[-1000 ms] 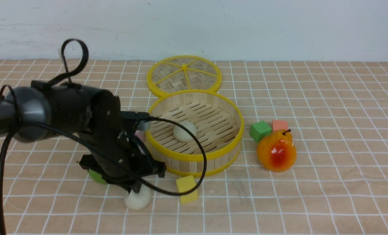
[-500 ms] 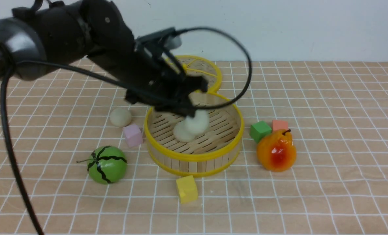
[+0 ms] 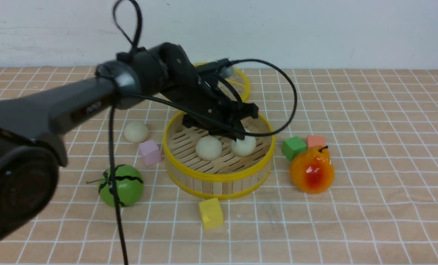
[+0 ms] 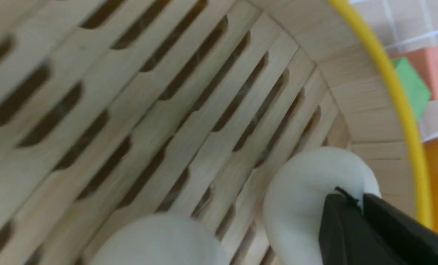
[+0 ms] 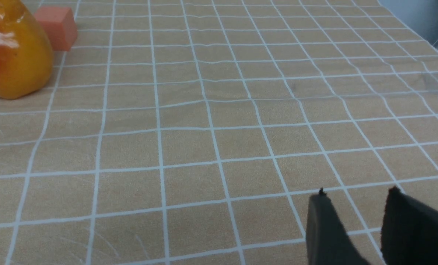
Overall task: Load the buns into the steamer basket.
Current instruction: Use the left arm to put the steamed stuffed bun into the steamer, then use the left arm to grab a steamed stuffed bun
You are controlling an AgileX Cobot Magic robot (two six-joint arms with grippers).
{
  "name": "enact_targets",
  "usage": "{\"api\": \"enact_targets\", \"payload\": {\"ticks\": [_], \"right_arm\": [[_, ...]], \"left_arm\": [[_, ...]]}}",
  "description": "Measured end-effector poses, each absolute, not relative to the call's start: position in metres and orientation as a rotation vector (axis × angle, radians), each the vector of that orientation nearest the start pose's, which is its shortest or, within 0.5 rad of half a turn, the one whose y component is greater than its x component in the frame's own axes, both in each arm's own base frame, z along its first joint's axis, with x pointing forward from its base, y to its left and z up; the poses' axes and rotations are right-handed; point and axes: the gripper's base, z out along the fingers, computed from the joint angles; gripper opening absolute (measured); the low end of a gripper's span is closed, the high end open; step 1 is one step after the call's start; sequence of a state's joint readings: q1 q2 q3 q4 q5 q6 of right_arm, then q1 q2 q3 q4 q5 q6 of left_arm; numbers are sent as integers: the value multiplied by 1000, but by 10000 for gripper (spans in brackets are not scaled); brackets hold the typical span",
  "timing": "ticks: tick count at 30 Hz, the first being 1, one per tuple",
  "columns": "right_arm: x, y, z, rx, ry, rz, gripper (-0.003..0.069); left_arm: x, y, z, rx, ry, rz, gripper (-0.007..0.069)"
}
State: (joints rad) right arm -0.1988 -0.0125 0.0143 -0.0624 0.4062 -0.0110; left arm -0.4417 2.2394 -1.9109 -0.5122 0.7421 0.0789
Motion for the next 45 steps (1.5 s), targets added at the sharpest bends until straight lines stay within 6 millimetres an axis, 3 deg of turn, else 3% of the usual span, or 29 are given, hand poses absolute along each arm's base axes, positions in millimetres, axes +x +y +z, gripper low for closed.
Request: {"api": "enact_targets", "payload": {"ticks": [3,8,12,14,17,19,26,29,32,35,37,40,44,45], "right_arm": [[50,-12,173,140,1891,-205,241],[50,-12,173,140,1891,-205,241],[50,-12,173,140,1891,-205,241],[50,-12,173,140,1891,-205,241],[50,-12,173,140,1891,-205,241],[50,-12,173,140,1891,-205,241],[50,-12,173,140,1891,-205,241],[50,-12,173,140,1891,-205,241],[50,-12,173,140,1891,-205,241],[50,-12,173,140,1891,-205,241],[50,-12,173,140,1891,-205,241],[50,-12,173,140,1891,-205,241],[50,-12,173,140,1891,-205,241],[50,-12,173,140,1891,-205,241]], "left_arm": [[444,-252,203,329,2560,-690,48],[446,-251,203,306,2561,-646,127],[443,-249,206,310,2589,-624,274],[441,-248,211,322,2596,-621,304],[436,-246,233,368,2600,-609,377],[430,-241,264,414,2563,-573,410],[404,-210,350,525,2439,-316,425],[395,-188,375,508,2417,-206,424],[397,-163,388,386,2415,-192,414],[405,-140,389,253,2430,-185,403],[419,-116,381,92,2452,-180,388],[432,-101,367,13,2468,-170,373],[457,-90,331,-43,2509,-151,349],[467,-89,313,-50,2531,-144,339]]}}
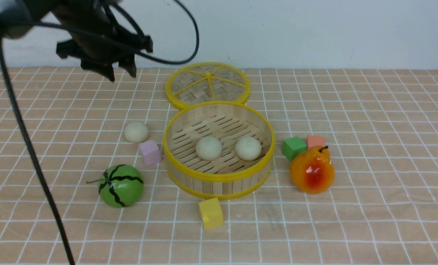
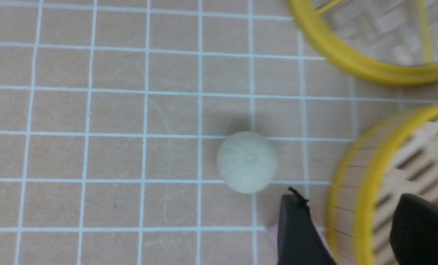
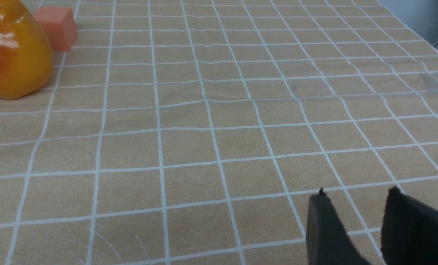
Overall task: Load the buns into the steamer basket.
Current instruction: Use the left arm to grab a steamed stuffed bun, then use the left arm to put the steamed stuffed bun into the steamer
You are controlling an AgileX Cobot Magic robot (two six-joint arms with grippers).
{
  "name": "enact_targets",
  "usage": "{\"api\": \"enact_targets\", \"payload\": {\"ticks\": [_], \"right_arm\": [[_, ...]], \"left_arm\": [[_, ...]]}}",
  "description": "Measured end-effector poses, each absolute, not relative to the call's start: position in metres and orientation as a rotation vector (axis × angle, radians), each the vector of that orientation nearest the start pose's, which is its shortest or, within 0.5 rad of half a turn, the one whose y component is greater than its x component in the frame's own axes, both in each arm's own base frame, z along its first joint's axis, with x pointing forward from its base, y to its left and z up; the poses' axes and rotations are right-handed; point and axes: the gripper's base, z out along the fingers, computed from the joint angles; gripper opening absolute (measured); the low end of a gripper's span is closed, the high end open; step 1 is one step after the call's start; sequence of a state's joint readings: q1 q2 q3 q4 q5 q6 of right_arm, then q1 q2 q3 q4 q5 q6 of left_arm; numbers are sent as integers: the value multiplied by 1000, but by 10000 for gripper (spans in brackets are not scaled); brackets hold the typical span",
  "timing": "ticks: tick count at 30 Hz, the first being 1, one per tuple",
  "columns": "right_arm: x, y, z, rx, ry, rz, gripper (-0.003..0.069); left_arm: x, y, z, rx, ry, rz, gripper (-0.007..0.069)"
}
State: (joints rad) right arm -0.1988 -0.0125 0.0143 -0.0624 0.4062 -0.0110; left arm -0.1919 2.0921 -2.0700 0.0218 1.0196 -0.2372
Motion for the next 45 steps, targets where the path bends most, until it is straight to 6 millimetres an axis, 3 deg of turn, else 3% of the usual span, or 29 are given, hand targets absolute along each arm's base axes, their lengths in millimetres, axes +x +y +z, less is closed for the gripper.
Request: {"api": "enact_targets", "payload": {"ticks": [2,3,5,6,12,18,22,28,33,37,38,40,41,42,45], "right_arm": [[50,-12,173,140,1891,-205,241],[50,-12,173,140,1891,-205,241],[50,-12,173,140,1891,-205,241],[50,-12,173,140,1891,-205,241],[50,-12,173,140,1891,-205,241],[50,-12,173,140,1891,-205,241],[50,-12,173,140,1891,-205,241],[50,-12,173,140,1891,-205,241],[50,-12,173,140,1891,-205,241],[50,-12,173,140,1891,-205,241],[50,-12,173,140,1891,-205,241],[50,-12,173,140,1891,-205,241],[50,-12,173,140,1891,-205,241],[50,-12,173,140,1891,-205,241],[50,-12,173,140,1891,-205,241]], "left_arm": [[473,-89,298,-54,2550,-139,332],[482,-90,277,-54,2582,-125,325],[486,-90,266,-52,2596,-112,323],[491,-90,249,-48,2615,-91,321],[502,-89,215,-45,2647,-39,321],[508,-91,201,-40,2628,-45,318],[511,-91,196,-39,2625,-47,237],[508,-92,195,-51,2657,-57,-4],[503,-94,203,-76,2681,-93,-13],[491,-106,238,-50,2644,-128,-13],[484,-119,257,-12,2600,-148,-13],[475,-137,276,39,2540,-177,-13],[475,-139,278,44,2534,-181,-13],[470,-154,286,85,2496,-199,-13],[466,-173,286,137,2469,-220,-13]]}}
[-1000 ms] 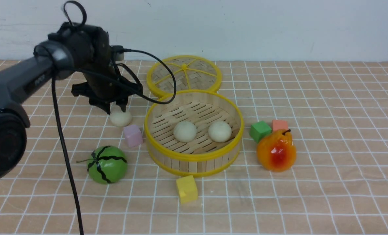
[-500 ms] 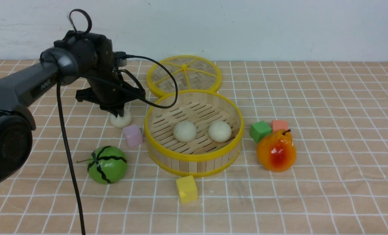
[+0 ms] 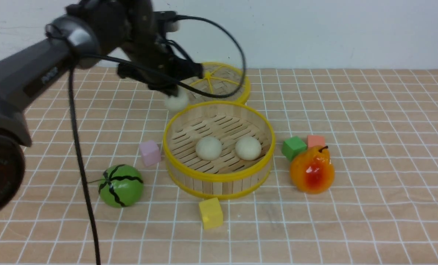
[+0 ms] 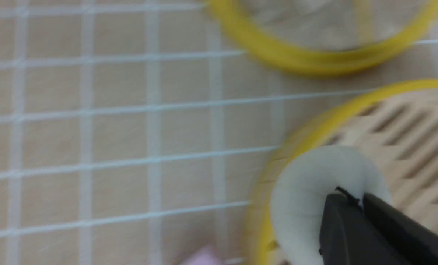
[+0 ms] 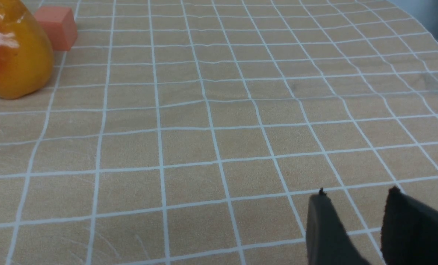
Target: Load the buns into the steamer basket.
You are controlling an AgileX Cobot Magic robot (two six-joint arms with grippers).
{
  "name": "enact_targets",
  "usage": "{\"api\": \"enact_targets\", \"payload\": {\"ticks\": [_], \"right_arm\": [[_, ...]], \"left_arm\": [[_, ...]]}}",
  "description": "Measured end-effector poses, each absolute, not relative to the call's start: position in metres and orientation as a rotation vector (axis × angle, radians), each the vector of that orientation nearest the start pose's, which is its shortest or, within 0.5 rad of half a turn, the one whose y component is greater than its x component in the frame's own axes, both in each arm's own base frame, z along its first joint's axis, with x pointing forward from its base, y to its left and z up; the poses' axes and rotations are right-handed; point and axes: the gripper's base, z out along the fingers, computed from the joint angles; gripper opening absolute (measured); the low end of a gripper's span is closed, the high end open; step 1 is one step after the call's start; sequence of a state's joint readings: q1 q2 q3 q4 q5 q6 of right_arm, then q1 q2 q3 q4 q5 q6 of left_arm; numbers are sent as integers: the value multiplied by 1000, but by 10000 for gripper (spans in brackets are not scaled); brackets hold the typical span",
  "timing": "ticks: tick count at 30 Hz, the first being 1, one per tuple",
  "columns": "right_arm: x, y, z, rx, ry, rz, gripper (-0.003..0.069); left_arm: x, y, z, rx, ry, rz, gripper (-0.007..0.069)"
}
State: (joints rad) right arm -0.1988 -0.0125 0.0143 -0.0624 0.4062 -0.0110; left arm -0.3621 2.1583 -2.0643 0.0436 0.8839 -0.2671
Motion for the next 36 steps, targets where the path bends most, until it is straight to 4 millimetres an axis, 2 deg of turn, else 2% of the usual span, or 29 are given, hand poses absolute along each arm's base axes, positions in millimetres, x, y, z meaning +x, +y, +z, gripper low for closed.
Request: {"api": "enact_targets", "payload": {"ticks": [1,3,4,9,12,17,19,20,22,25,26,27,28,30,31,32,33,34,35,36], "right_arm": [[50,-12,173,140,1891,-205,241],[50,-12,173,140,1891,-205,241],[50,-12,173,140,1891,-205,241],[50,-12,173,140,1891,-205,241],[50,-12,173,140,1891,-205,241],[50,-12,173,140,1891,-205,241],[50,-12,173,140,1891,-205,241],[50,-12,173,140,1891,-205,241],[50,-12,173,140,1891,-205,241],[50,-12,173,140,1891,-205,241],[50,-12,173,140,1891,-205,241],[50,-12,173,140,1891,-205,241],[50,-12,173,140,1891,-205,241],[50,-12,173,140,1891,-205,241],[50,-12,173,140,1891,-205,241],[50,-12,173,140,1891,-205,241],[50,-12,173,140,1891,-205,241],[50,-12,173,140,1891,-205,241],[50,-12,173,140,1891,-205,241],[50,-12,173,140,1891,-205,241]], "left_arm": [[466,-185,277,159,2475,-229,-13],[468,-190,268,157,2482,-236,-13],[472,-194,255,145,2490,-243,-11],[484,-198,218,67,2520,-246,29],[485,-198,214,47,2518,-255,90],[480,-198,221,13,2552,-280,295],[478,-198,224,1,2562,-288,337],[475,-197,230,-14,2566,-302,388],[471,-196,243,-19,2562,-316,435],[456,-192,280,11,2552,-336,459],[454,-191,282,12,2552,-336,459],[441,-187,308,59,2546,-342,451],[435,-185,316,84,2554,-344,443],[415,-180,347,145,2549,-366,407],[411,-179,353,157,2546,-372,397],[391,-173,382,187,2518,-404,346],[389,-172,386,190,2510,-410,346],[379,-169,399,199,2493,-425,311],[358,-162,427,216,2443,-451,241],[348,-158,438,222,2421,-457,208]]}}
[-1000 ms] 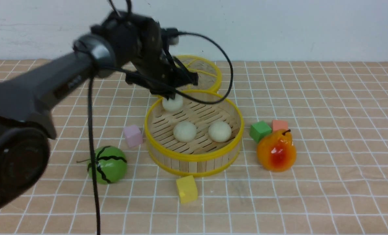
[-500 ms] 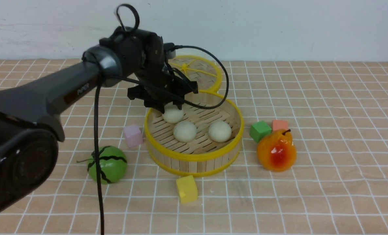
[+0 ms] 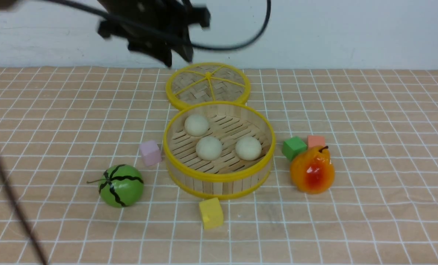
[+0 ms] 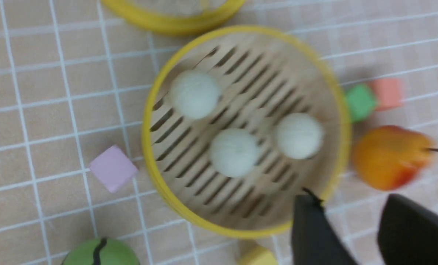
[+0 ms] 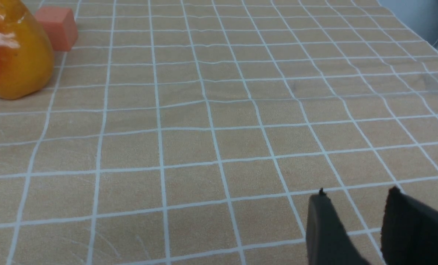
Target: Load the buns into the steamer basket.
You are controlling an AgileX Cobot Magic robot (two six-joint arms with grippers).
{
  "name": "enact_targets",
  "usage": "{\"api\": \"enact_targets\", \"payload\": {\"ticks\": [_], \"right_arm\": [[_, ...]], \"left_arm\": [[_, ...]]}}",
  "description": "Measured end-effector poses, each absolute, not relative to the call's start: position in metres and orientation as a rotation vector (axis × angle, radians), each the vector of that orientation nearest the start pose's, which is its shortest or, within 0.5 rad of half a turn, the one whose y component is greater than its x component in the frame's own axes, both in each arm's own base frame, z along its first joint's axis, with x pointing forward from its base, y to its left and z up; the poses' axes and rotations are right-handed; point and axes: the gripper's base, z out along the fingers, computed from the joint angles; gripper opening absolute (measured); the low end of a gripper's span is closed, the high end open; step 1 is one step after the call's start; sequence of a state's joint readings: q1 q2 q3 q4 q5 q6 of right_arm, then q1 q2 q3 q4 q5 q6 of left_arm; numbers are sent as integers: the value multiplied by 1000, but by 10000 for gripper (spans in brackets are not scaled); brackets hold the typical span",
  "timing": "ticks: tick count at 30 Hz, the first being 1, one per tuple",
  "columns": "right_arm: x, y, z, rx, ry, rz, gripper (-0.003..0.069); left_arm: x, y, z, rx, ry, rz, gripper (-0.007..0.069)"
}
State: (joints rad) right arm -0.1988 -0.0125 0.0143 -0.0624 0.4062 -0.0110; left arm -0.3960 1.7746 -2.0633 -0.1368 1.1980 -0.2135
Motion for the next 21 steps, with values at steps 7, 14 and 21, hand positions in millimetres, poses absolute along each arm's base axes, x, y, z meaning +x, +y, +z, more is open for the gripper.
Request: {"api": "enact_targets", "payload": {"ticks": [7,14,21], "right_arm": [[50,-12,173,140,1891,-205,241],[50,-12,173,140,1891,-207,241],[50,-12,173,140,1891,-207,241]], "left_arm": [[276,-129,495,228,2302,-495,-14],[187,-90,489,203,2283,-497,-13],[97,-51,416,175,2213,-500,-13]]}}
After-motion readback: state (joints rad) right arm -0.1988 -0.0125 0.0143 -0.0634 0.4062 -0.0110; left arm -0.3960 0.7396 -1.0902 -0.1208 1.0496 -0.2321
